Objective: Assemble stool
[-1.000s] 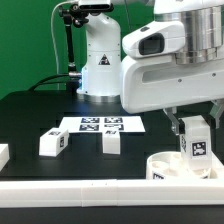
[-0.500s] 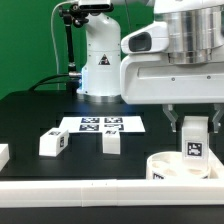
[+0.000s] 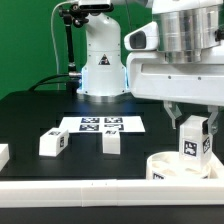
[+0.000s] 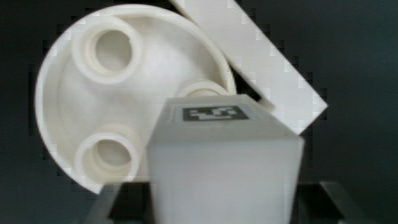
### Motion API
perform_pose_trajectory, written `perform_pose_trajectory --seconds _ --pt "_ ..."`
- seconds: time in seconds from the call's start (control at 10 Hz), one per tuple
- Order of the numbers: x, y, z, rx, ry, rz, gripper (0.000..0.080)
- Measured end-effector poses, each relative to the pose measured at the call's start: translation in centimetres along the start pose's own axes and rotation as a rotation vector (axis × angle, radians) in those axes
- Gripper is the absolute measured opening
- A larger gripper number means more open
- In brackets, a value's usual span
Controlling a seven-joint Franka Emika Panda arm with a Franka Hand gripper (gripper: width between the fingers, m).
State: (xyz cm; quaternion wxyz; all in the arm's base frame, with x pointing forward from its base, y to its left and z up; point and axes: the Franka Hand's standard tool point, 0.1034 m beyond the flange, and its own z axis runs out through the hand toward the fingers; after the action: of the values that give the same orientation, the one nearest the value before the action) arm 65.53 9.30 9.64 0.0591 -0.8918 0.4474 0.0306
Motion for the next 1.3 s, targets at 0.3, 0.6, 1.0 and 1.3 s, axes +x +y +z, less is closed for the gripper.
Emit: perform_pose_trajectory --seconds 0.3,0.6,1.0,1.3 --pt "0.01 0.05 0.02 0.005 -0.017 0.226 0.0338" --pt "0.08 0.11 0.01 0.013 -0.047 0.410 0.0338" --pt "-0.01 0.02 0.08 0.019 -0.058 0.466 0.0417" --pt "0.02 -0.30 -0.69 0.033 -0.055 0.386 0.0636"
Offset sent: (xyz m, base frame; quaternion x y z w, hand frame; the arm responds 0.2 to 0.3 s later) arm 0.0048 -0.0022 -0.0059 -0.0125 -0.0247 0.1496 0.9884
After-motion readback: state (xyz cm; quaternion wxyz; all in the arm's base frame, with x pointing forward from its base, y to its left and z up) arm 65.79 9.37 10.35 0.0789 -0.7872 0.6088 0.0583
